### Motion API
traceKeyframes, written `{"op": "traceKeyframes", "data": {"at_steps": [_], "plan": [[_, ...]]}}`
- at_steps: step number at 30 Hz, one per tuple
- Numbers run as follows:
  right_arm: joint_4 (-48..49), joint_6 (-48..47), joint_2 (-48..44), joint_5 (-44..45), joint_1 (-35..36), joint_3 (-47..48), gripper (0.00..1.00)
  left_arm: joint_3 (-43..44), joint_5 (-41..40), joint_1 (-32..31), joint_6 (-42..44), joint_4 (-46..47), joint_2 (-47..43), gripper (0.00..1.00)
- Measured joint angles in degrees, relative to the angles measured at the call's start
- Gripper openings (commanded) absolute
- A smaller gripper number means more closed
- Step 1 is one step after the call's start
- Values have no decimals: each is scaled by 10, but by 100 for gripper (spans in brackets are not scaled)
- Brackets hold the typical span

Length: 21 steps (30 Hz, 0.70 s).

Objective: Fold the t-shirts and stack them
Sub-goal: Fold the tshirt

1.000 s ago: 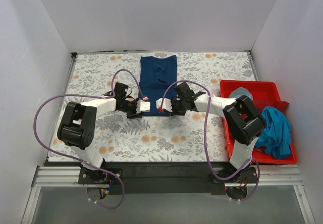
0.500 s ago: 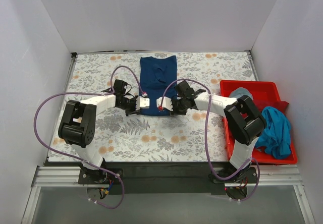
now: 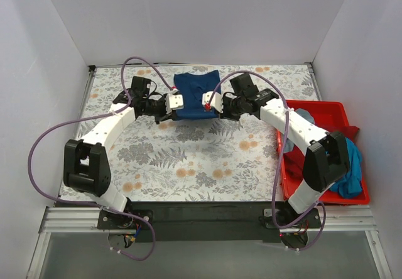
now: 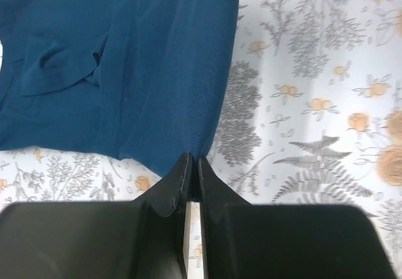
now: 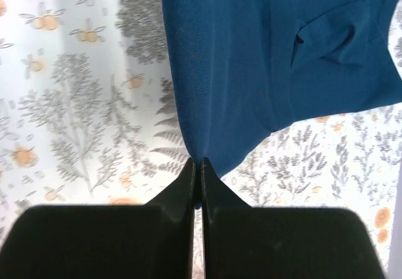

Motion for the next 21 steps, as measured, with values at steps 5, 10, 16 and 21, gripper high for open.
{"op": "traceKeyframes", "data": {"at_steps": [5,10,16,21], "plan": [[-52,3,-48,-7,25,-38,1,-63,3,-24,-18,-36,-92,0],[-109,22,-162,-11,90,-128,1,-139,20,-63,-72,-86,-232,0],[-165,83,-259,-29,169,-139,1,-146,68,-70,-139,-176,-365,0],[-177,93,-249,-30,172,-128,1,-145,85,-70,-174,-214,-369,0]]}}
